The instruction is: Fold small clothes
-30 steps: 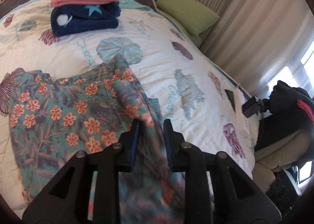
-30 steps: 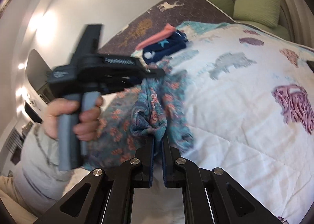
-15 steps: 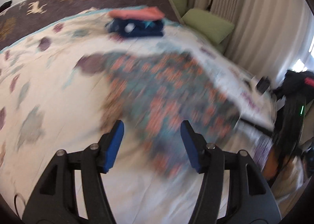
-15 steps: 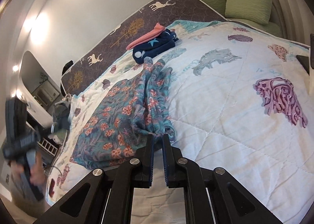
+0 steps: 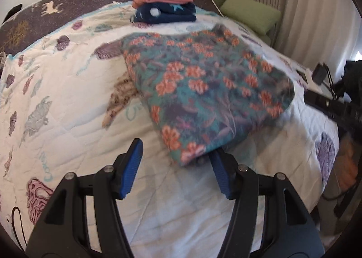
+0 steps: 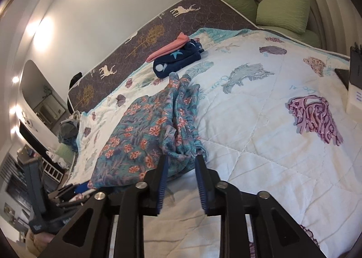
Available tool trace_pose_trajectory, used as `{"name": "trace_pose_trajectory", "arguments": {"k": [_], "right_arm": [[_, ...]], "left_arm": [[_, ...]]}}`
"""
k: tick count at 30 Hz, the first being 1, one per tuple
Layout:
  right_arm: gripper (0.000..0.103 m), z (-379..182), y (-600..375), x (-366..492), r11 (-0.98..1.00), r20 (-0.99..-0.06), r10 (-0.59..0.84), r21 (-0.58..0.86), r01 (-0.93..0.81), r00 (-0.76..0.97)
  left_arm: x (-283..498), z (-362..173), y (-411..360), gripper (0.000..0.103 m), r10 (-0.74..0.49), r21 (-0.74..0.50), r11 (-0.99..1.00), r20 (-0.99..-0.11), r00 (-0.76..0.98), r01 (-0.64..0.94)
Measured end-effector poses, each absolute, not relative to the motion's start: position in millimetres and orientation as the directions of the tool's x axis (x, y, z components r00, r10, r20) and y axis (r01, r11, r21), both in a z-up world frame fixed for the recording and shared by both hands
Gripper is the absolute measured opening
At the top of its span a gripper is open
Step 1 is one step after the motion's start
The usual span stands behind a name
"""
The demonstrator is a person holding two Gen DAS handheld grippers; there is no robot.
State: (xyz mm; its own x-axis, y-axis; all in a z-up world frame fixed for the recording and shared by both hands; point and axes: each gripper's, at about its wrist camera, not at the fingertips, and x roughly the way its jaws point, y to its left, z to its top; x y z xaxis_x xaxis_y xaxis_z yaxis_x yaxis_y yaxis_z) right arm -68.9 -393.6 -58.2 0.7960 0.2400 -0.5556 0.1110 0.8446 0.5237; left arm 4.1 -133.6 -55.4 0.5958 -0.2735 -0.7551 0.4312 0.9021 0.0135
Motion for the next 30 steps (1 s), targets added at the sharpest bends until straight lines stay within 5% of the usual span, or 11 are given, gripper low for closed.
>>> {"name": "trace_pose_trajectory", "arguments": {"k": [3, 9, 10, 11, 16, 22, 27, 30], "right_arm": [[0.042, -57.8, -389.8, -63.8, 0.863, -0.580, 0.228, 0.492, 0.114, 0.782], [0.040, -57.7, -371.1, -33.8, 0.911, -0.616, 0.198, 0.403, 0.088, 0.762], [0.034, -59.3, -370.3, -28.9, 0.917, -0.628, 0.170, 0.383, 0.112, 0.760], [0.006, -61.9, -373.7, -25.0, 0.917, -0.635, 0.130, 0.370, 0.152, 0.761], [0.003, -84.1, -411.6, -22.9, 0.875, -0.726, -0.007, 0.329, 0.356, 0.687], [0.007, -71.3, -425.1, -38.7, 0.873, -0.669, 0.085, 0.407, 0.268, 0.738], [0.008, -41.6, -382.8, -37.1, 0.888, -0.549, 0.291, 0.461, -0.007, 0.783], [0.018, -47.2, -356.8, -22.6, 0.875, -0.555, 0.394, 0.470, -0.115, 0.733]], "left_arm": [[7.7, -53.9, -134.9, 0.061, -0.227, 0.054, 0.919, -0.739, 0.634, 0.391], [9.7, -61.6, -134.2, 0.061, -0.172, 0.081, 0.937, -0.739, 0.651, 0.340], [9.8, -62.3, -131.9, 0.061, -0.154, 0.091, 0.943, -0.735, 0.660, 0.321], [9.9, -62.9, -127.6, 0.061, -0.129, 0.101, 0.951, -0.730, 0.671, 0.294], [6.7, -71.3, -99.1, 0.061, -0.110, 0.059, 0.970, -0.759, 0.642, 0.236], [-12.8, -68.2, -107.6, 0.061, -0.118, 0.110, 0.948, -0.750, 0.651, 0.299], [-15.3, -65.1, -108.5, 0.061, -0.133, 0.107, 0.943, -0.749, 0.649, 0.317], [-14.9, -68.3, -105.9, 0.061, -0.149, 0.085, 0.941, -0.765, 0.627, 0.327]]}}
